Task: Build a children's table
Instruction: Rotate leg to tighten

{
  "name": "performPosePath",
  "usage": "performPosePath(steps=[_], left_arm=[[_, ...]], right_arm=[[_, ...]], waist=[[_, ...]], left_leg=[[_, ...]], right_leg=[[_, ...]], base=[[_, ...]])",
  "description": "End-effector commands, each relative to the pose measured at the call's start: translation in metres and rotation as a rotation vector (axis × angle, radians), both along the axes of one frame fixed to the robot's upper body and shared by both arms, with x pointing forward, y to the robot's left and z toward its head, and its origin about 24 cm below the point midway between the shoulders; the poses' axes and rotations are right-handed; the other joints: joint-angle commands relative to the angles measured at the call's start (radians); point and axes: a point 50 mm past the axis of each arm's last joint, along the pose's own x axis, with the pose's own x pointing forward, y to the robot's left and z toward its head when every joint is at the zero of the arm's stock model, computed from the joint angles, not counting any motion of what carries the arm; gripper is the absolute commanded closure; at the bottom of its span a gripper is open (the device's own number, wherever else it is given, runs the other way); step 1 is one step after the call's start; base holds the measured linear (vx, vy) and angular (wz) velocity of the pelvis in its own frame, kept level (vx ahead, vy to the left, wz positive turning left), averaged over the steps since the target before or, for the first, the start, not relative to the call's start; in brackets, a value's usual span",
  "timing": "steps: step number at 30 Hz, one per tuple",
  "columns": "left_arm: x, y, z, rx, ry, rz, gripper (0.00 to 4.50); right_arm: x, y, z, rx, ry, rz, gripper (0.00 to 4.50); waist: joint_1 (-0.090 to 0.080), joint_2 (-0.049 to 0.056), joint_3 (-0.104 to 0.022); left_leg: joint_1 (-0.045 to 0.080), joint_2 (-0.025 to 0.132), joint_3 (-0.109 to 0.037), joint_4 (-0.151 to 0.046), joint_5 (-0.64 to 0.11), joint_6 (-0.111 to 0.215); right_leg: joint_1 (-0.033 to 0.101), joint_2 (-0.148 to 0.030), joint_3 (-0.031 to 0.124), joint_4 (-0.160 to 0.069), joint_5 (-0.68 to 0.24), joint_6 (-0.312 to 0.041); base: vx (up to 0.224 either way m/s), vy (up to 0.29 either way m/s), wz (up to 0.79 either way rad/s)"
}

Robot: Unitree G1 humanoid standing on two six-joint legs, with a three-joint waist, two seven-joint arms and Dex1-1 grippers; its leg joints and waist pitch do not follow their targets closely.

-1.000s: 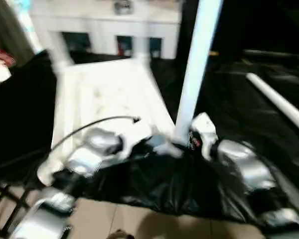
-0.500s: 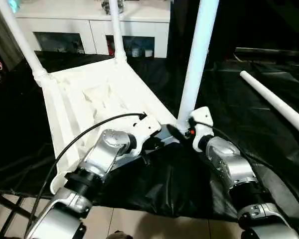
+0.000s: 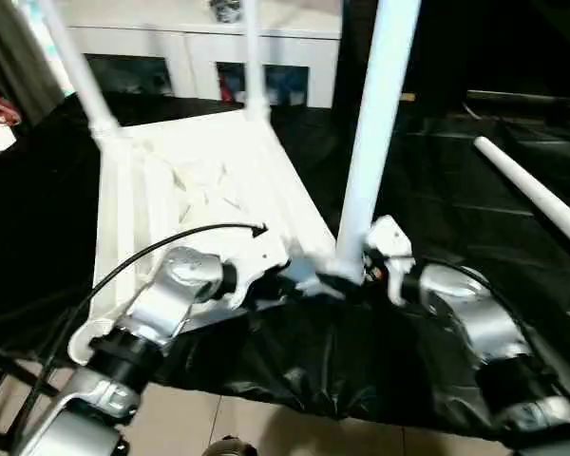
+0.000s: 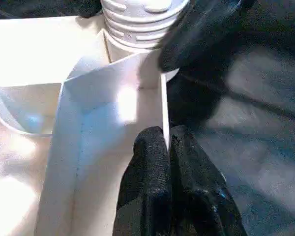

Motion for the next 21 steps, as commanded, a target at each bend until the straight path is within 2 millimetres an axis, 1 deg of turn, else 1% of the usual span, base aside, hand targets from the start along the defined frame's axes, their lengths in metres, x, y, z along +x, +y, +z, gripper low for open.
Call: performPosePath(steps=[1, 2, 3, 4, 5, 6, 8, 9, 10, 11, 13, 16, 20, 21], left_arm=[[-0.006, -0.015, 0.014, -0.042, -0.036, -0.155, 4.5], [-0.006, -0.013, 0.014, -0.037, -0.03, -0.165, 4.5], [-0.006, -0.013, 0.014, -0.037, -0.03, -0.165, 4.5], [-0.007, -0.011, 0.014, -0.025, -0.021, -0.185, 4.5], [-0.007, -0.011, 0.014, -0.025, -0.021, -0.185, 4.5], [-0.007, -0.01, 0.014, -0.018, -0.016, -0.196, 4.5], [-0.008, -0.009, 0.013, -0.016, -0.014, -0.199, 4.5], [-0.008, -0.009, 0.013, -0.014, -0.011, -0.203, 4.5], [-0.008, -0.009, 0.013, -0.013, -0.009, -0.205, 4.5], [-0.009, -0.008, 0.013, -0.011, -0.005, -0.209, 4.5], [-0.01, -0.007, 0.011, -0.005, 0.003, -0.221, 4.5], [-0.012, -0.006, 0.01, -0.002, 0.011, -0.231, 4.5], [-0.009, -0.007, 0.009, -0.008, 0.009, -0.182, 4.5], [-0.003, -0.01, 0.008, -0.009, -0.008, -0.123, 4.5]], right_arm=[[-0.008, 0.01, 0.003, 0.014, 0.023, 0.123, 0.71], [-0.009, 0.009, 0.004, 0.009, 0.029, 0.141, 0.87], [-0.009, 0.009, 0.004, 0.009, 0.029, 0.141, 0.87], [-0.01, 0.008, 0.004, 0.0, 0.029, 0.158, 0.97], [-0.01, 0.008, 0.004, 0.0, 0.029, 0.158, 0.97], [-0.01, 0.008, 0.004, -0.005, 0.027, 0.169, 1.09], [-0.01, 0.008, 0.005, -0.005, 0.026, 0.173, 1.35], [-0.011, 0.008, 0.005, -0.002, 0.029, 0.181, 1.35], [-0.011, 0.008, 0.005, -0.001, 0.03, 0.187, 1.46], [-0.012, 0.008, 0.005, 0.001, 0.032, 0.193, 1.46], [-0.014, 0.009, 0.006, 0.001, 0.038, 0.207, 1.68], [-0.017, 0.009, 0.005, 0.003, 0.046, 0.22, 1.74], [-0.018, 0.011, 0.001, 0.007, 0.044, 0.199, 1.75], [-0.013, 0.013, -0.002, 0.011, 0.027, 0.129, 1.75]], waist=[[0.0, -0.01, -0.066], [0.007, -0.01, -0.067], [0.009, -0.01, -0.066], [0.011, -0.01, -0.067], [0.011, -0.01, -0.066], [0.012, -0.01, -0.067], [0.012, -0.009, -0.067], [0.012, -0.01, -0.068], [0.013, -0.01, -0.068], [0.013, -0.01, -0.068], [0.014, -0.01, -0.068], [0.015, -0.01, -0.068], [0.015, -0.009, -0.067], [0.015, -0.009, -0.067]], left_leg=[[0.034, 0.107, -0.049, -0.077, -0.234, 0.036], [0.031, 0.108, -0.049, -0.077, -0.229, 0.037], [0.033, 0.109, -0.049, -0.077, -0.229, 0.035], [0.034, 0.109, -0.049, -0.077, -0.233, 0.03], [0.034, 0.108, -0.05, -0.078, -0.234, 0.028], [0.033, 0.109, -0.051, -0.078, -0.233, 0.024], [0.034, 0.109, -0.051, -0.079, -0.237, 0.02], [0.033, 0.108, -0.051, -0.078, -0.235, 0.019], [0.032, 0.108, -0.051, -0.078, -0.231, 0.02], [0.032, 0.108, -0.051, -0.078, -0.229, 0.02], [0.031, 0.108, -0.051, -0.077, -0.224, 0.025], [0.031, 0.108, -0.051, -0.077, -0.223, 0.027], [0.034, 0.109, -0.051, -0.079, -0.245, 0.016], [0.036, 0.109, -0.05, -0.078, -0.253, 0.012]], right_leg=[[0.034, -0.108, 0.072, -0.075, -0.201, -0.209], [0.035, -0.11, 0.072, -0.073, -0.2, -0.21], [0.033, -0.11, 0.072, -0.074, -0.203, -0.209], [0.031, -0.11, 0.072, -0.074, -0.208, -0.211], [0.031, -0.11, 0.072, -0.074, -0.212, -0.211], [0.033, -0.11, 0.072, -0.073, -0.211, -0.21], [0.032, -0.11, 0.072, -0.072, -0.207, -0.212], [0.033, -0.112, 0.072, -0.072, -0.201, -0.214], [0.034, -0.111, 0.072, -0.071, -0.198, -0.214], [0.034, -0.111, 0.072, -0.071, -0.194, -0.215], [0.035, -0.11, 0.072, -0.07, -0.188, -0.215], [0.034, -0.112, 0.072, -0.071, -0.197, -0.212], [0.032, -0.111, 0.072, -0.074, -0.221, -0.21], [0.029, -0.112, 0.074, -0.075, -0.229, -0.212]], base=[[0.0, 0.0, 0.0], [0.0, 0.0, 0.0], [0.0, 0.0, 0.0], [0.0, 0.0, 0.0], [0.0, 0.0, 0.0], [0.0, 0.0, 0.0], [0.0, 0.0, 0.0], [0.0, 0.0, 0.0], [0.0, 0.0, 0.0], [0.0, 0.0, 0.0], [0.0, 0.0, 0.0], [0.0, 0.0, 0.0], [0.0, 0.0, 0.0], [0.0, 0.0, 0.0]])
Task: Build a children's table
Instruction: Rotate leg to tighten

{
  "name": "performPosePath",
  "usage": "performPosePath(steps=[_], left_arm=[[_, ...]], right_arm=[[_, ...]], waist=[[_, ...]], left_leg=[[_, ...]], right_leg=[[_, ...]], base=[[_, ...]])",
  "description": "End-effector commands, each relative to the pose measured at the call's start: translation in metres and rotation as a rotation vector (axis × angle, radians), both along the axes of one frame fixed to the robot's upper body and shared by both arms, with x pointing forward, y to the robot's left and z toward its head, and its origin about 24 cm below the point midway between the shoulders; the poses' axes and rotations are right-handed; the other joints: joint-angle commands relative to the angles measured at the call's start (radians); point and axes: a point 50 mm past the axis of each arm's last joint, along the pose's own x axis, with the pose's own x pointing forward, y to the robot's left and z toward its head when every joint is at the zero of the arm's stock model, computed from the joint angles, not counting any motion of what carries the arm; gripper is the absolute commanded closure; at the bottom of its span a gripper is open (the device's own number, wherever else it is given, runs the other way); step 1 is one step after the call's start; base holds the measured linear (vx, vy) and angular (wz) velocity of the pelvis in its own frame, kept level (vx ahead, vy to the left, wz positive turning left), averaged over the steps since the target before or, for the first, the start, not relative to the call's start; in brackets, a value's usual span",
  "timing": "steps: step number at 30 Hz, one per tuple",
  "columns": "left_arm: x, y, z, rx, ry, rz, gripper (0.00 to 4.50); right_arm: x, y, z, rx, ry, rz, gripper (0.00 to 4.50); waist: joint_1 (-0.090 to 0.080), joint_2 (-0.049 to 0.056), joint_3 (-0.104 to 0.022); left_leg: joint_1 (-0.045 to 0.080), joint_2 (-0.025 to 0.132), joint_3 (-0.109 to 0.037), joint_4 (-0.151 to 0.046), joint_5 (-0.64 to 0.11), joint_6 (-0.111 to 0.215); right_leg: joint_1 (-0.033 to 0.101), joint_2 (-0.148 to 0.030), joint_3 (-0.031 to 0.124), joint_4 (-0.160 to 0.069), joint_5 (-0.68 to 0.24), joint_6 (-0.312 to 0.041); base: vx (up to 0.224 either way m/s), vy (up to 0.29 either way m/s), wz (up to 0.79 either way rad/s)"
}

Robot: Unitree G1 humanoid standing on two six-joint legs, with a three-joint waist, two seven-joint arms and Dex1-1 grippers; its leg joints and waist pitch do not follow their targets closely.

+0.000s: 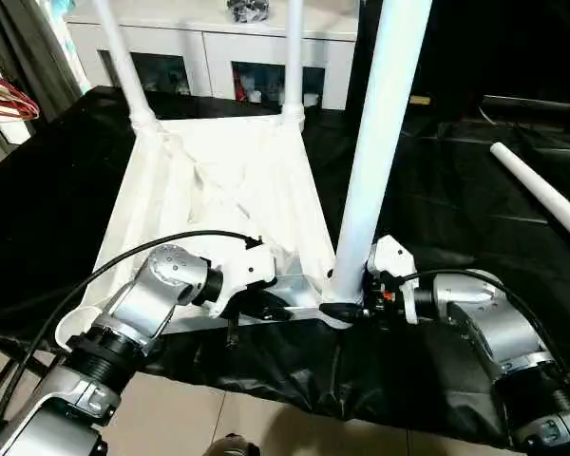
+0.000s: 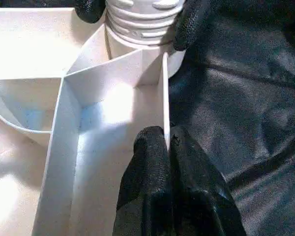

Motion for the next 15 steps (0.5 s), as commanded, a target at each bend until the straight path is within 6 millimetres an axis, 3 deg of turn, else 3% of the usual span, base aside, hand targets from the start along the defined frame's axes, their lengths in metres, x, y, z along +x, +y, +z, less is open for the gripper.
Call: performPosePath(steps=[1, 4, 5, 6, 11, 12, 15], left_arm=[[0.005, -0.021, 0.007, -0.044, -0.051, 0.014, 4.5], [0.017, -0.028, 0.007, -0.063, -0.082, 0.172, 4.5], [0.021, -0.031, 0.008, -0.07, -0.085, 0.216, 4.5], [0.022, -0.032, 0.008, -0.073, -0.085, 0.241, 4.5], [0.037, -0.047, 0.011, -0.097, -0.139, 0.44, 4.5], [0.038, -0.049, 0.011, -0.101, -0.146, 0.454, 4.5], [0.038, -0.059, 0.013, -0.124, -0.15, 0.461, 4.5]], right_arm=[[0.003, 0.013, -0.005, 0.014, -0.016, -0.05, 1.75], [0.015, 0.019, -0.012, 0.03, -0.033, -0.234, 1.76], [0.018, 0.021, -0.015, 0.041, -0.029, -0.286, 1.76], [0.02, 0.023, -0.016, 0.047, -0.024, -0.316, 1.76], [0.037, 0.037, -0.028, 0.089, 0.019, -0.635, 1.76], [0.039, 0.038, -0.029, 0.09, 0.023, -0.679, 1.76], [0.044, 0.044, -0.03, 0.103, 0.021, -0.75, 1.76]], waist=[[-0.006, -0.01, -0.066], [-0.016, -0.01, -0.062], [-0.023, -0.013, -0.059], [-0.026, -0.015, -0.059], [-0.049, -0.015, -0.059], [-0.052, -0.01, -0.059], [-0.059, -0.011, -0.062]], left_leg=[[0.039, 0.109, -0.051, -0.08, -0.256, 0.008], [0.033, 0.107, -0.056, -0.084, -0.28, -0.016], [0.037, 0.105, -0.057, -0.086, -0.308, -0.031], [0.039, 0.103, -0.061, -0.085, -0.325, -0.038], [0.033, 0.099, -0.063, -0.087, -0.322, -0.042], [0.035, 0.098, -0.062, -0.086, -0.324, -0.042], [0.033, 0.099, -0.06, -0.086, -0.313, -0.033]], right_leg=[[0.026, -0.113, 0.073, -0.078, -0.234, -0.212], [0.03, -0.115, 0.072, -0.082, -0.287, -0.205], [0.026, -0.115, 0.071, -0.088, -0.332, -0.198], [0.031, -0.12, 0.069, -0.094, -0.379, -0.183], [0.03, -0.118, 0.069, -0.095, -0.371, -0.178], [0.027, -0.118, 0.07, -0.098, -0.372, -0.176], [0.029, -0.116, 0.072, -0.097, -0.334, -0.175]], base=[[0.0, 0.0, 0.0], [0.0, 0.0, 0.0], [0.0, 0.0, 0.0], [0.0, 0.0, 0.0], [0.0, 0.0, 0.0], [0.0, 0.0, 0.0], [0.0, 0.0, 0.0]])
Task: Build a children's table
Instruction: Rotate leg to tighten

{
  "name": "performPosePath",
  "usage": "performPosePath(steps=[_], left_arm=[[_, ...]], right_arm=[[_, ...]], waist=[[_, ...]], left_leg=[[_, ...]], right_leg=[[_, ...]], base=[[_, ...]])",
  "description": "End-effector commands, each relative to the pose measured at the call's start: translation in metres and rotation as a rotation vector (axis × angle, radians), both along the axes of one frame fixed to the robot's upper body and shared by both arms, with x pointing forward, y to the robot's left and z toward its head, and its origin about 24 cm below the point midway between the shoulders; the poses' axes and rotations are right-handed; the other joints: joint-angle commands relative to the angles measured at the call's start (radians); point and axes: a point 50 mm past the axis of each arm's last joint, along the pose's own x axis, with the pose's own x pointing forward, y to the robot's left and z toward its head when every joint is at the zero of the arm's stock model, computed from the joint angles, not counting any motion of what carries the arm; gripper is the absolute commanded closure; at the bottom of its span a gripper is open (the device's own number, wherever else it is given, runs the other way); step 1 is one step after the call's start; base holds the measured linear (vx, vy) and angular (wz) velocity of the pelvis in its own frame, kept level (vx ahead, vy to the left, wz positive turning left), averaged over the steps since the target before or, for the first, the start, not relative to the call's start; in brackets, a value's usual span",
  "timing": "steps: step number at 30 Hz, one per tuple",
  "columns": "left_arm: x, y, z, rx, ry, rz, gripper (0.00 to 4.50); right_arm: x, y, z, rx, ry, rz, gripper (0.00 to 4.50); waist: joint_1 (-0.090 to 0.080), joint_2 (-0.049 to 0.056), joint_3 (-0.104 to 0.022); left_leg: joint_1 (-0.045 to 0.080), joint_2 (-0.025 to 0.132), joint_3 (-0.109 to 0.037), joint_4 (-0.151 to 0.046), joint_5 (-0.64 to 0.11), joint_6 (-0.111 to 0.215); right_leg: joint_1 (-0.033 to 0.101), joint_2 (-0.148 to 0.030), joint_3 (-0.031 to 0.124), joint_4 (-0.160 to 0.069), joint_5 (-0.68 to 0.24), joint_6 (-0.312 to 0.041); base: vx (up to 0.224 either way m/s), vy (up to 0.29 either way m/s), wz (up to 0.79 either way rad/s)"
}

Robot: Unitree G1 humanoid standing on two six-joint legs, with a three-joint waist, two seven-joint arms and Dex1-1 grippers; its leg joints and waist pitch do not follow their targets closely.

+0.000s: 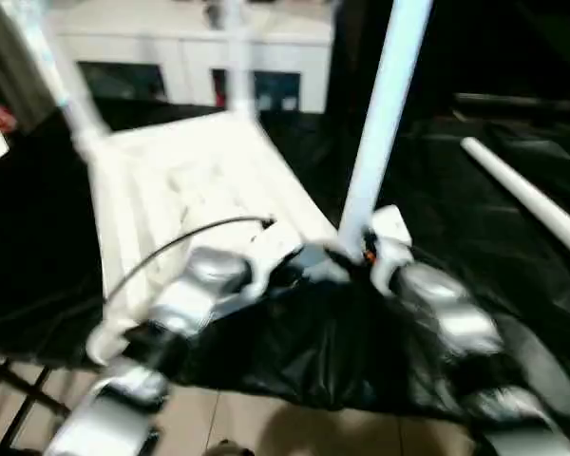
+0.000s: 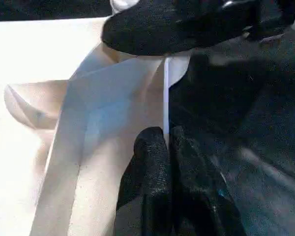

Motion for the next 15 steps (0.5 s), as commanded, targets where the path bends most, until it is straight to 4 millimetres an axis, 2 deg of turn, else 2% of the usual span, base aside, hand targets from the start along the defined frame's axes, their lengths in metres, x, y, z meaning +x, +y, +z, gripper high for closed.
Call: performPosePath(steps=[1, 2, 3, 7, 8, 9, 12, 14, 15], left_arm=[[0.007, -0.015, 0.022, -0.053, -0.078, -0.002, 4.5], [0.005, -0.017, 0.022, -0.058, -0.083, -0.028, 4.5], [0.003, -0.018, 0.022, -0.063, -0.078, -0.052, 4.5], [-0.002, -0.018, 0.022, -0.064, -0.085, -0.125, 4.5], [-0.005, -0.015, 0.022, -0.062, -0.084, -0.158, 4.5], [-0.006, -0.012, 0.021, -0.061, -0.077, -0.181, 4.5], [-0.008, -0.007, 0.02, -0.049, -0.07, -0.206, 4.5], [-0.009, -0.004, 0.02, -0.045, -0.068, -0.225, 4.5], [-0.01, -0.004, 0.02, -0.045, -0.068, -0.228, 4.5]], right_arm=[[-0.006, 0.02, -0.013, 0.017, 0.052, 0.038, 1.76], [-0.006, 0.023, -0.011, 0.045, 0.051, 0.053, 1.76], [-0.007, 0.025, -0.009, 0.076, 0.049, 0.07, 1.2], [-0.007, 0.025, -0.004, 0.1, 0.035, 0.117, 0.89], [-0.007, 0.021, -0.002, 0.068, 0.008, 0.14, 0.7], [-0.007, 0.018, 0.0, 0.043, -0.013, 0.164, 0.7], [-0.008, 0.012, 0.004, 0.013, -0.053, 0.215, 0.65], [-0.009, 0.009, 0.006, 0.002, -0.064, 0.253, 0.65], [-0.009, 0.009, 0.006, 0.001, -0.065, 0.26, 0.65]], waist=[[0.002, -0.01, -0.063], [0.002, -0.01, -0.065], [0.002, -0.004, -0.065], [0.002, -0.006, -0.069], [0.003, -0.006, -0.07], [0.004, -0.005, -0.072], [0.004, -0.004, -0.069], [0.009, -0.002, -0.068], [0.009, -0.003, -0.068]], left_leg=[[0.025, 0.1, -0.06, -0.086, -0.303, -0.03], [0.022, 0.099, -0.058, -0.085, -0.282, -0.021], [0.021, 0.099, -0.057, -0.085, -0.272, -0.012], [0.017, 0.099, -0.055, -0.082, -0.232, 0.017], [0.018, 0.099, -0.054, -0.08, -0.214, 0.024], [0.019, 0.099, -0.053, -0.078, -0.202, 0.031], [0.018, 0.099, -0.051, -0.077, -0.203, 0.037], [0.024, 0.102, -0.05, -0.078, -0.219, 0.03], [0.023, 0.103, -0.05, -0.079, -0.223, 0.029]], right_leg=[[0.029, -0.115, 0.071, -0.094, -0.313, -0.18], [0.031, -0.113, 0.071, -0.089, -0.272, -0.187], [0.033, -0.111, 0.071, -0.087, -0.243, -0.19], [0.039, -0.11, 0.07, -0.076, -0.158, -0.214], [0.038, -0.109, 0.069, -0.074, -0.131, -0.223], [0.039, -0.11, 0.069, -0.071, -0.11, -0.232], [0.039, -0.108, 0.068, -0.072, -0.115, -0.238], [0.033, -0.107, 0.07, -0.075, -0.138, -0.233], [0.034, -0.107, 0.07, -0.075, -0.143, -0.232]], base=[[0.0, 0.0, 0.0], [0.0, 0.0, 0.0], [0.0, 0.0, 0.0], [0.0, 0.0, 0.0], [0.0, 0.0, 0.0], [0.0, 0.0, 0.0], [0.0, 0.0, 0.0], [0.0, 0.0, 0.0], [0.0, 0.0, 0.0]])
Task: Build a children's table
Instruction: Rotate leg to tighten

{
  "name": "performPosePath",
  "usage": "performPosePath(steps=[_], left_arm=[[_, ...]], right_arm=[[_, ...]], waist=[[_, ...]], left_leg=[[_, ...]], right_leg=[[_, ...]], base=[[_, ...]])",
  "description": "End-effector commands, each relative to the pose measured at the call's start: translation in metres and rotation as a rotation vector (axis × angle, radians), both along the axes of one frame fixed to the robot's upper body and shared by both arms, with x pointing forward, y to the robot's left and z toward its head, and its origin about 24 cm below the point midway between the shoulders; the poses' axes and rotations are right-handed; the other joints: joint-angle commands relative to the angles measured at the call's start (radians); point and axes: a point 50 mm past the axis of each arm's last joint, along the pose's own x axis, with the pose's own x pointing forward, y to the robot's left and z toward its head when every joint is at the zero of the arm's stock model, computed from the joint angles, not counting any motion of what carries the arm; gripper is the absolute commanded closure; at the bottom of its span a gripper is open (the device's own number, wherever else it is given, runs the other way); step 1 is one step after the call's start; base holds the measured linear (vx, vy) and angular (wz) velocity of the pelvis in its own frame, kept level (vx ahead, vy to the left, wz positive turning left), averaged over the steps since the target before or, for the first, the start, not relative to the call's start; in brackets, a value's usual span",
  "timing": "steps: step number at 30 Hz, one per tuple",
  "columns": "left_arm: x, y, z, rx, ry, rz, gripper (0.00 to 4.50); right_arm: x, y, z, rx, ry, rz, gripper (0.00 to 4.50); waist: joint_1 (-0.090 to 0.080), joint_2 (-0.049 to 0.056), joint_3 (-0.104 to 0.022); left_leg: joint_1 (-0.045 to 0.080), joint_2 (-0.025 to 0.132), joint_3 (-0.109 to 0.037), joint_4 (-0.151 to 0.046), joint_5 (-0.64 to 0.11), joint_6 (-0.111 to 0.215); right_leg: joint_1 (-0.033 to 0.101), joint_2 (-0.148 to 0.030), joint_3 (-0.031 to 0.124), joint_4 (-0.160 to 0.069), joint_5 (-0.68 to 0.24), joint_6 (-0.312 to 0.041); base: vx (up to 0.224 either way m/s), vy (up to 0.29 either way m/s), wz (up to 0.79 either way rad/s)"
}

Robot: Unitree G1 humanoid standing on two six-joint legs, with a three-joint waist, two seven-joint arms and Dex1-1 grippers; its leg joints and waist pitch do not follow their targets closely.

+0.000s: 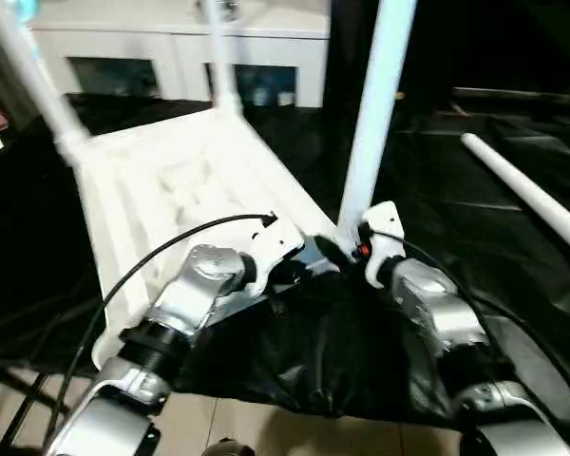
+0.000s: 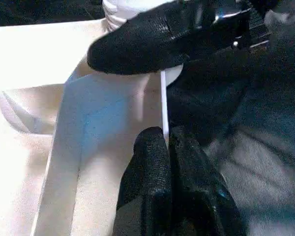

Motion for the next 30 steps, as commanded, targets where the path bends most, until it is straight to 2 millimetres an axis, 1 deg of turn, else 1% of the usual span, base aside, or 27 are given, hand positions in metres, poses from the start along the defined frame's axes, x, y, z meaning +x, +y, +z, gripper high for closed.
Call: performPosePath(steps=[1, 4, 5, 6, 7, 8, 9, 10, 11, 13, 14, 15, 18, 19, 20, 23, 25, 26, 27, 28, 29, 30], left_arm=[[-0.005, -0.014, 0.015, -0.05, -0.052, -0.126, 4.5], [-0.008, -0.007, 0.015, -0.038, -0.04, -0.183, 4.5], [-0.009, -0.005, 0.015, -0.036, -0.036, -0.201, 4.5], [-0.011, -0.002, 0.016, -0.039, -0.026, -0.231, 4.5], [-0.012, -0.001, 0.016, -0.039, -0.022, -0.242, 4.5], [-0.013, 0.001, 0.016, -0.037, -0.019, -0.261, 4.5], [-0.017, 0.005, 0.017, -0.036, 0.002, -0.305, 4.5], [-0.017, 0.006, 0.017, -0.035, 0.008, -0.315, 4.5], [-0.019, 0.007, 0.017, -0.03, 0.017, -0.329, 4.5], [-0.02, 0.009, 0.016, -0.023, 0.026, -0.346, 4.5], [-0.021, 0.012, 0.016, -0.013, 0.037, -0.366, 4.5], [-0.022, 0.014, 0.015, -0.006, 0.042, -0.378, 4.5], [-0.023, 0.016, 0.015, 0.002, 0.053, -0.391, 4.5], [-0.024, 0.018, 0.015, 0.006, 0.062, -0.4, 4.5], [-0.024, 0.018, 0.015, 0.007, 0.065, -0.403, 4.5], [-0.025, 0.019, 0.014, 0.01, 0.07, -0.406, 4.5], [-0.025, 0.019, 0.014, 0.01, 0.071, -0.405, 4.5], [-0.025, 0.019, 0.014, 0.01, 0.073, -0.405, 4.5], [-0.025, 0.019, 0.014, 0.008, 0.072, -0.401, 4.5], [-0.025, 0.018, 0.014, 0.006, 0.069, -0.394, 4.5], [-0.024, 0.017, 0.013, -0.005, 0.06, -0.363, 4.5], [-0.023, 0.016, 0.013, -0.009, 0.057, -0.35, 4.5]], right_arm=[[-0.006, 0.008, 0.006, -0.016, -0.027, 0.146, 0.65], [-0.014, 0.002, 0.009, -0.05, -0.028, 0.284, 0.65], [-0.017, 0.0, 0.01, -0.055, -0.029, 0.32, 0.65], [-0.021, -0.002, 0.012, -0.057, -0.025, 0.371, 0.65], [-0.023, -0.004, 0.013, -0.058, -0.024, 0.392, 0.65], [-0.025, -0.005, 0.014, -0.06, -0.023, 0.419, 0.65], [-0.031, -0.01, 0.016, -0.072, -0.015, 0.487, 0.65], [-0.032, -0.011, 0.016, -0.076, -0.012, 0.503, 0.65], [-0.035, -0.012, 0.017, -0.08, -0.008, 0.526, 0.65], [-0.037, -0.013, 0.018, -0.084, 0.001, 0.555, 0.65], [-0.041, -0.015, 0.019, -0.091, 0.01, 0.593, 0.65], [-0.043, -0.016, 0.019, -0.095, 0.018, 0.616, 0.81], [-0.046, -0.018, 0.02, -0.097, 0.032, 0.646, 1.03], [-0.047, -0.018, 0.02, -0.099, 0.043, 0.664, 1.03], [-0.048, -0.018, 0.02, -0.1, 0.046, 0.669, 1.28], [-0.05, -0.016, 0.019, -0.1, 0.058, 0.683, 1.44], [-0.05, -0.015, 0.019, -0.097, 0.061, 0.686, 1.68], [-0.051, -0.015, 0.019, -0.095, 0.064, 0.688, 1.73], [-0.052, -0.014, 0.018, -0.092, 0.068, 0.692, 1.75], [-0.052, -0.013, 0.017, -0.089, 0.073, 0.693, 1.75], [-0.052, -0.011, 0.015, -0.085, 0.077, 0.674, 1.78], [-0.052, -0.01, 0.014, -0.085, 0.077, 0.662, 1.79]], waist=[[0.001, -0.002, -0.069], [0.008, -0.003, -0.068], [0.012, -0.005, -0.067], [0.015, -0.006, -0.068], [0.017, -0.005, -0.069], [0.016, -0.004, -0.069], [0.02, -0.004, -0.067], [0.023, -0.005, -0.068], [0.023, -0.003, -0.068], [0.027, -0.003, -0.066], [0.03, -0.004, -0.065], [0.036, -0.005, -0.064], [0.038, -0.004, -0.065], [0.039, -0.004, -0.064], [0.041, -0.005, -0.065], [0.039, -0.008, -0.065], [0.04, -0.01, -0.066], [0.04, -0.011, -0.067], [0.041, -0.01, -0.067], [0.04, -0.013, -0.067], [0.041, -0.011, -0.067], [0.04, -0.014, -0.067]], left_leg=[[0.031, 0.104, -0.051, -0.079, -0.232, 0.023], [0.032, 0.105, -0.051, -0.08, -0.247, 0.02], [0.029, 0.105, -0.051, -0.079, -0.243, 0.025], [0.029, 0.104, -0.05, -0.078, -0.235, 0.031], [0.028, 0.106, -0.05, -0.077, -0.231, 0.033], [0.027, 0.105, -0.05, -0.077, -0.226, 0.035], [0.029, 0.107, -0.05, -0.077, -0.233, 0.037], [0.028, 0.108, -0.051, -0.077, -0.232, 0.037], [0.029, 0.108, -0.05, -0.078, -0.235, 0.038], [0.031, 0.108, -0.049, -0.078, -0.248, 0.033], [0.032, 0.108, -0.051, -0.079, -0.261, 0.026], [0.035, 0.109, -0.049, -0.08, -0.274, 0.022], [0.036, 0.109, -0.051, -0.081, -0.278, 0.013], [0.038, 0.11, -0.05, -0.081, -0.283, 0.008], [0.038, 0.11, -0.05, -0.081, -0.28, 0.007], [0.034, 0.109, -0.052, -0.082, -0.268, 0.008], [0.031, 0.108, -0.052, -0.08, -0.256, 0.012], [0.031, 0.108, -0.052, -0.08, -0.248, 0.015], [0.031, 0.108, -0.051, -0.079, -0.24, 0.017], [0.031, 0.109, -0.051, -0.079, -0.238, 0.02], [0.032, 0.109, -0.051, -0.079, -0.239, 0.02], [0.032, 0.109, -0.051, -0.079, -0.243, 0.019]], right_leg=[[0.038, -0.107, 0.071, -0.073, -0.15, -0.227], [0.038, -0.105, 0.07, -0.072, -0.149, -0.218], [0.041, -0.107, 0.071, -0.072, -0.147, -0.214], [0.041, -0.107, 0.07, -0.071, -0.142, -0.216], [0.041, -0.109, 0.071, -0.07, -0.138, -0.217], [0.04, -0.108, 0.071, -0.068, -0.136, -0.22], [0.04, -0.109, 0.071, -0.072, -0.15, -0.22], [0.042, -0.109, 0.071, -0.07, -0.152, -0.219], [0.037, -0.106, 0.07, -0.07, -0.157, -0.222], [0.035, -0.108, 0.071, -0.074, -0.18, -0.223], [0.036, -0.108, 0.072, -0.076, -0.205, -0.217], [0.033, -0.108, 0.073, -0.08, -0.233, -0.207], [0.032, -0.109, 0.073, -0.08, -0.248, -0.204], [0.029, -0.109, 0.074, -0.081, -0.25, -0.205], [0.03, -0.109, 0.074, -0.079, -0.243, -0.207], [0.033, -0.11, 0.073, -0.077, -0.233, -0.208], [0.035, -0.113, 0.073, -0.077, -0.231, -0.209], [0.035, -0.112, 0.073, -0.076, -0.229, -0.208], [0.035, -0.112, 0.072, -0.075, -0.222, -0.208], [0.035, -0.111, 0.072, -0.075, -0.221, -0.208], [0.033, -0.111, 0.072, -0.074, -0.221, -0.209], [0.033, -0.111, 0.072, -0.075, -0.223, -0.209]], base=[[0.0, 0.0, 0.0], [0.0, 0.0, 0.0], [0.0, 0.0, 0.0], [0.0, 0.0, 0.0], [0.0, 0.0, 0.0], [0.0, 0.0, 0.0], [0.0, 0.0, 0.0], [0.0, 0.0, 0.0], [0.0, 0.0, 0.0], [0.0, 0.0, 0.0], [0.0, 0.0, 0.0], [0.0, 0.0, 0.0], [0.0, 0.0, 0.0], [0.0, 0.0, 0.0], [0.0, 0.0, 0.0], [0.0, 0.0, 0.0], [0.0, 0.0, 0.0], [0.0, 0.0, 0.0], [0.0, 0.0, 0.0], [0.0, 0.0, 0.0], [0.0, 0.0, 0.0], [0.0, 0.0, 0.0]])
